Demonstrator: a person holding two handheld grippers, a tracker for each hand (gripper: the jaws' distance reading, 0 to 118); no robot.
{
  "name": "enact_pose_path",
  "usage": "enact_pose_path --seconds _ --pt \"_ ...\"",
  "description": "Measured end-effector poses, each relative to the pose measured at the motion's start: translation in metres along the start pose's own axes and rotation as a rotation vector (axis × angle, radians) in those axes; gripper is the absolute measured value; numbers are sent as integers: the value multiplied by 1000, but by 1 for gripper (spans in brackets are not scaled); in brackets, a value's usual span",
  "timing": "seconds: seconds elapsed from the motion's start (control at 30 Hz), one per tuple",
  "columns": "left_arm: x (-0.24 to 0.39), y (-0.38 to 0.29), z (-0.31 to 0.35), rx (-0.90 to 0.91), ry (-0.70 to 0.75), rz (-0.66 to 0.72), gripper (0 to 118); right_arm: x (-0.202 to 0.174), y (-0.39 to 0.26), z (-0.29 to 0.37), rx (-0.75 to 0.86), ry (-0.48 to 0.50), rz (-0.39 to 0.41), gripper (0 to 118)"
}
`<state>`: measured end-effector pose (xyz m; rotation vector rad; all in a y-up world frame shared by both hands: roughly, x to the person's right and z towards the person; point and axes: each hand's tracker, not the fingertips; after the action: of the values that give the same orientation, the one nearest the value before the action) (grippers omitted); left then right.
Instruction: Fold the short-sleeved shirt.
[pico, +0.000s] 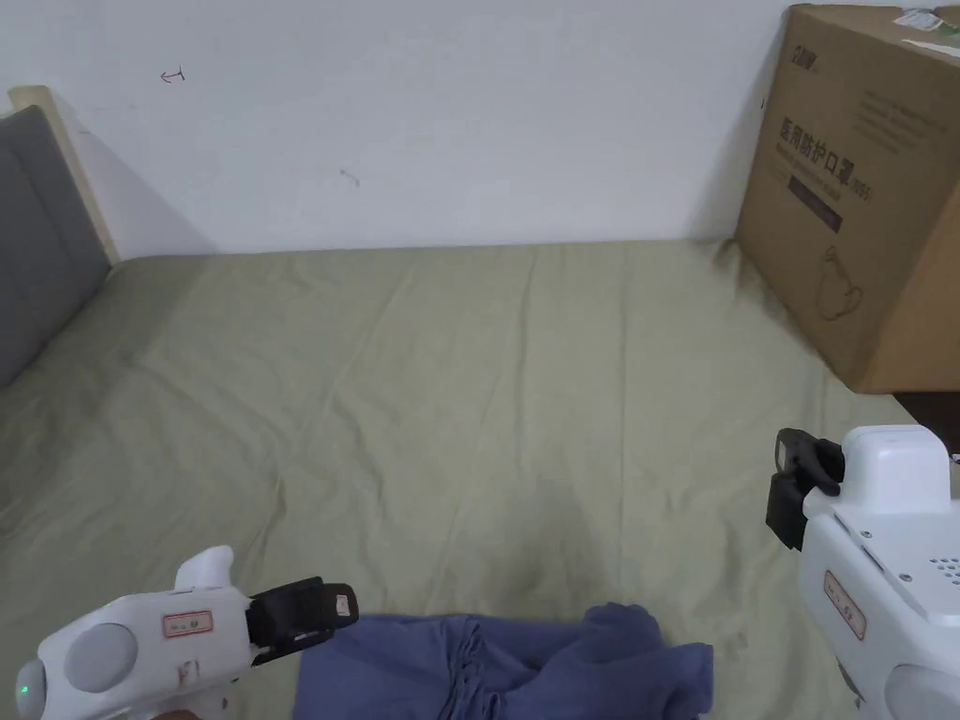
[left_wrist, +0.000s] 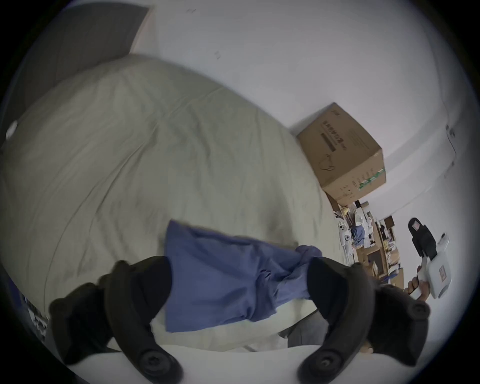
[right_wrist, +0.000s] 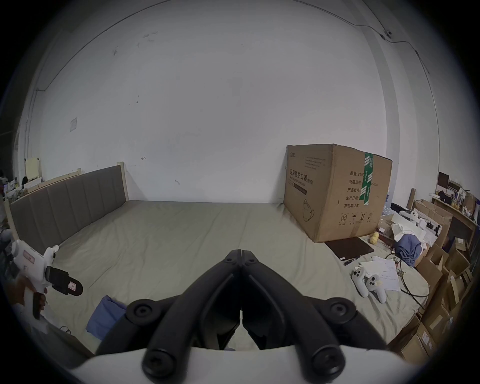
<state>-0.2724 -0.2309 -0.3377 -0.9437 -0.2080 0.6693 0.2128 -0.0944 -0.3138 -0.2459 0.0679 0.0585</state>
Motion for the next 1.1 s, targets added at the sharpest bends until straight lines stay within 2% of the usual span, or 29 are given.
enact_pose_path --seconds 0.23,0.3,0.37,0.43,0.53,0.57,0.63,0.77,0.9,1.1 --pt "-51 -17 -38 -90 -3 63 108 -10 -6 -8 -33 11 13 0" --pt "-56 -22 -50 -100 14 58 103 -11 -7 -9 -41 10 19 0" --pt "-59 -25 -57 -104 17 55 81 -11 -8 -10 -49 8 25 0" --pt "-53 -27 -66 -114 40 52 64 -9 -10 -12 -55 2 27 0" --pt "-49 -28 -75 -119 64 -34 48 -7 -11 -14 -64 -5 28 0" --pt "-47 -28 -77 -126 79 -43 48 -7 -12 -15 -66 -6 26 0" --pt "-47 -27 -75 -133 54 -47 12 -6 -12 -15 -68 -7 26 0" --pt "-29 -27 -58 -81 81 -142 10 -5 -11 -15 -64 -7 25 0" --pt "-23 -19 -26 -31 91 -149 9 -4 -7 -16 -53 -2 20 0" --pt "-38 0 27 18 251 -206 9 -7 -3 -11 -28 20 22 0"
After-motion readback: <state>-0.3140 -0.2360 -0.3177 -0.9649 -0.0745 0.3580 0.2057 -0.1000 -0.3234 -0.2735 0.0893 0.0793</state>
